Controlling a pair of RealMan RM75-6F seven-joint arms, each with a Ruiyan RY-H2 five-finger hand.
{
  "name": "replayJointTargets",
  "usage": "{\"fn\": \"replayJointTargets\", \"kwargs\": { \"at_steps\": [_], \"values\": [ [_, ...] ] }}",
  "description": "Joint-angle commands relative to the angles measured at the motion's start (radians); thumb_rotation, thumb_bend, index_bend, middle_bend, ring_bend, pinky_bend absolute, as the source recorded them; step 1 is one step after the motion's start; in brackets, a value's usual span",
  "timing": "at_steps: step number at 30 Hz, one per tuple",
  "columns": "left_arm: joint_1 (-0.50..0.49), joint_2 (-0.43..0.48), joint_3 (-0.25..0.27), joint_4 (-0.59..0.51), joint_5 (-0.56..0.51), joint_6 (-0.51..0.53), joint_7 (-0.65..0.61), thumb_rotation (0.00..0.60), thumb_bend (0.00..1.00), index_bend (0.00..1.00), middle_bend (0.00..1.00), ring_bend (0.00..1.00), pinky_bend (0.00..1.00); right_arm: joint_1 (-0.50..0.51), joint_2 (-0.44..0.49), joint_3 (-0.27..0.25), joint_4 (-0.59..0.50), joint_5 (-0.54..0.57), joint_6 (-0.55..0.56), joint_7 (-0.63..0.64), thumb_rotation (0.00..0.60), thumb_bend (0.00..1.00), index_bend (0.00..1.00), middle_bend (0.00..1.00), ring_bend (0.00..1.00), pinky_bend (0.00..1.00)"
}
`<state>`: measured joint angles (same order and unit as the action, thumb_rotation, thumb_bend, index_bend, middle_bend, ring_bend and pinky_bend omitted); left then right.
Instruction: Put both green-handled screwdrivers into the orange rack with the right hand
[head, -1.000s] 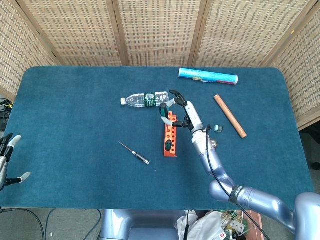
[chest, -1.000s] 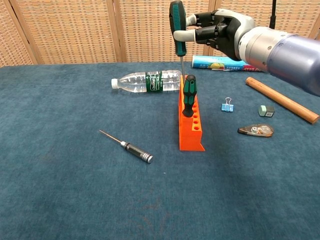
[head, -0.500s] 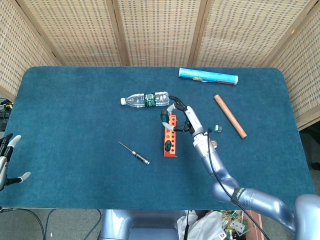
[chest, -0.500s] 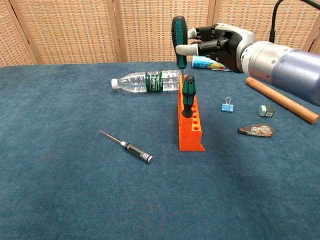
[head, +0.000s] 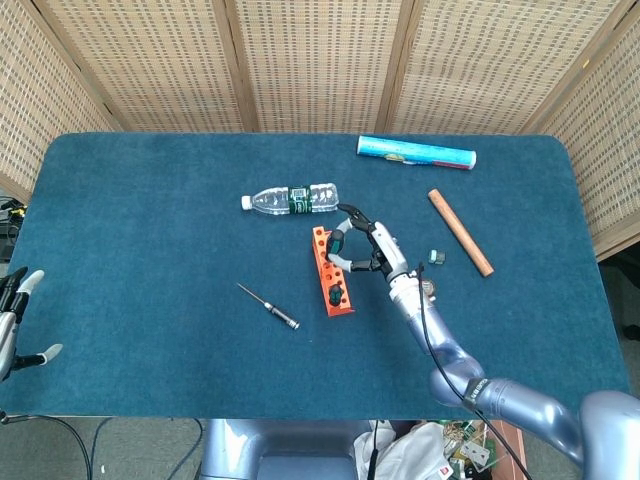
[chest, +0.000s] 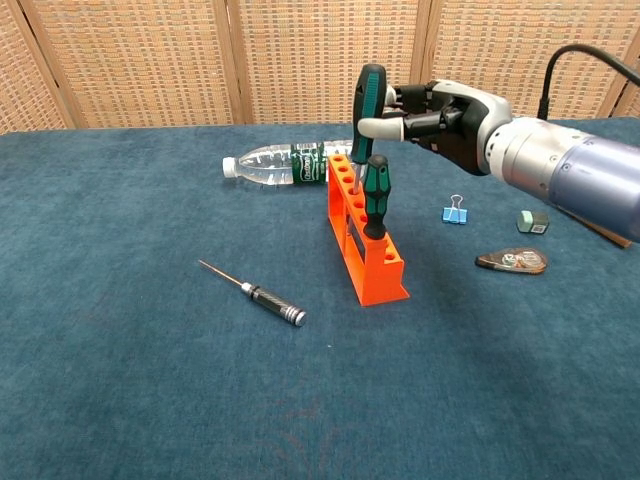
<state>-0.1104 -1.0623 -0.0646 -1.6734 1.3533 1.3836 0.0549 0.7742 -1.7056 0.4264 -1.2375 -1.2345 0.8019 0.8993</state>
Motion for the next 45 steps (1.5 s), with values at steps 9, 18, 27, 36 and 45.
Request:
{"fn": "replayJointTargets", "kwargs": {
  "at_steps": [9,18,27,36,45],
  "values": [
    [-0.002,-0.002,-0.001,0.002,-0.003,-0.003,0.001,0.6,0.0,0.0,0.0,0.0,0.0,0.015,-0.019,-0.041,0.052,-0.032,-0.027,0.023,0.6,0.3,0.67,0.09,0.0,0.0],
    [-0.003,-0.002,-0.001,0.004,-0.005,-0.005,-0.001,0.6,0.0,0.0,0.0,0.0,0.0,0.028,-0.036,-0.073,0.081,-0.065,-0.011,-0.015,0.6,0.25,0.65,0.08,0.0,0.0],
    [-0.003,-0.001,-0.001,0.003,-0.005,-0.004,0.0,0.6,0.0,0.0,0.0,0.0,0.0,0.043,-0.026,-0.077,0.076,-0.054,-0.024,-0.07,0.6,0.04,0.54,0.04,0.0,0.0],
    [-0.002,0.001,0.0,0.003,-0.003,-0.002,-0.004,0.6,0.0,0.0,0.0,0.0,0.0,0.046,-0.017,-0.082,0.06,-0.042,-0.025,-0.111,0.6,0.02,0.51,0.04,0.0,0.0],
    [-0.001,0.003,0.001,0.002,-0.001,-0.001,-0.007,0.6,0.0,0.0,0.0,0.0,0.0,0.05,-0.011,-0.075,0.044,-0.02,-0.022,-0.151,0.6,0.02,0.51,0.04,0.0,0.0]
  ]
}}
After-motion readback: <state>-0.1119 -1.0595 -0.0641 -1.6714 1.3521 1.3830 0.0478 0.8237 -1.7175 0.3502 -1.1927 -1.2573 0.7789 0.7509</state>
